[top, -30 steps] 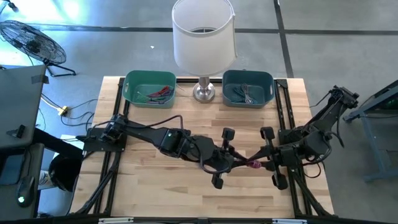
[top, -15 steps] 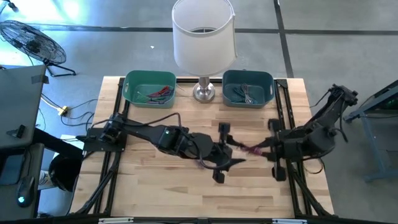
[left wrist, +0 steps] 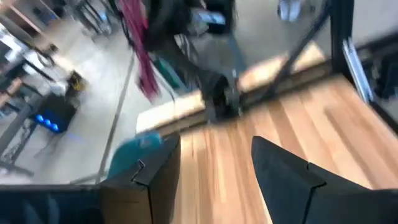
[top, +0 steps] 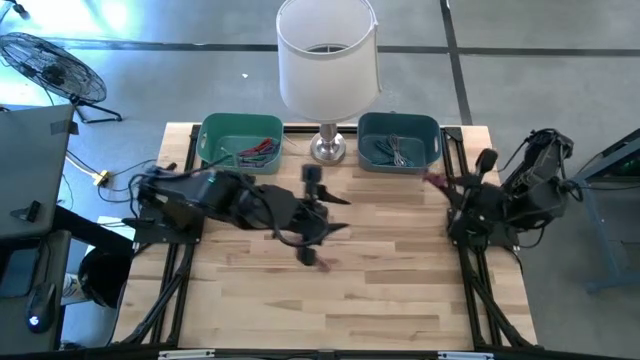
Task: Pick & Place USB Port
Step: Put the pink charger cable into the blue bin
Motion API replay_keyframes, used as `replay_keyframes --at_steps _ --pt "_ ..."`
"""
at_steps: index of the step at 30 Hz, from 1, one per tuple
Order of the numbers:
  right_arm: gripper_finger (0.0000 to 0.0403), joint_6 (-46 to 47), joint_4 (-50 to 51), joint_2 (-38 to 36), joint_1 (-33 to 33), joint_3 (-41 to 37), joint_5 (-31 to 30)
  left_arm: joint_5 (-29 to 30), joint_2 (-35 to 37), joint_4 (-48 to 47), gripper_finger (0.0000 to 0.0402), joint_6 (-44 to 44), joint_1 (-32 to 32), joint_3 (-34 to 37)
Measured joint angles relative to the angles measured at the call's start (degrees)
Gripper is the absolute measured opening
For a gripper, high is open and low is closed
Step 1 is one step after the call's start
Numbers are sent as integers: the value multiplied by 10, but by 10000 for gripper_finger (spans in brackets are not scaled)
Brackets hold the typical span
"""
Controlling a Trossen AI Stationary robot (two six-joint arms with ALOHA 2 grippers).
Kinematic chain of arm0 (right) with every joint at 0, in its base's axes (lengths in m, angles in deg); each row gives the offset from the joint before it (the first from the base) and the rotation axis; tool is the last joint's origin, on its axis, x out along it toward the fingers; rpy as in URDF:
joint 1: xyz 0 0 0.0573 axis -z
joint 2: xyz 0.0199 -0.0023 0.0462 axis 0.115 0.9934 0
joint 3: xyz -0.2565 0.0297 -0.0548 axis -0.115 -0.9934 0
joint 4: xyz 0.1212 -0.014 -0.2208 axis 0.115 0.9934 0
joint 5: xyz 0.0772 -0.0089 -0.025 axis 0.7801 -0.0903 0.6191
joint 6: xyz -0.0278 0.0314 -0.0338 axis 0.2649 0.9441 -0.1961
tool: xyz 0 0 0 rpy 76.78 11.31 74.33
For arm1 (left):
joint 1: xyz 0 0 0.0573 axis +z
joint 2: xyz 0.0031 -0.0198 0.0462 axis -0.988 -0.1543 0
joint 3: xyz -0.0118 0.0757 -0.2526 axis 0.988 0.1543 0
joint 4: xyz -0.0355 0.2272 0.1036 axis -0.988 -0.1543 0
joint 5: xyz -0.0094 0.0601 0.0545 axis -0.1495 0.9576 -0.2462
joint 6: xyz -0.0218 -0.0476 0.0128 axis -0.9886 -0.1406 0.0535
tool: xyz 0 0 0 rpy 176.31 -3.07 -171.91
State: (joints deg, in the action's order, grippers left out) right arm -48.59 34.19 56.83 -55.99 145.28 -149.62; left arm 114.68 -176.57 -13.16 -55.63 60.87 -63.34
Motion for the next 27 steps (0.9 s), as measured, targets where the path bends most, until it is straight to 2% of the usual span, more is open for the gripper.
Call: replay_keyframes --at_steps 5,9,15,21,27 --pt "17 -72 -1 -23 50 0 -53 22 35 -92 192 -4 0 0" --pt "17 -50 1 -45 104 0 -64 71 52 -153 192 -18 0 0" --pt "17 -25 21 -56 154 0 -62 163 75 -262 192 -95 0 0" --pt "17 79 80 -41 227 0 17 189 85 -312 192 -90 0 1" --pt "17 196 171 1 334 0 123 221 99 -360 192 -64 0 0"
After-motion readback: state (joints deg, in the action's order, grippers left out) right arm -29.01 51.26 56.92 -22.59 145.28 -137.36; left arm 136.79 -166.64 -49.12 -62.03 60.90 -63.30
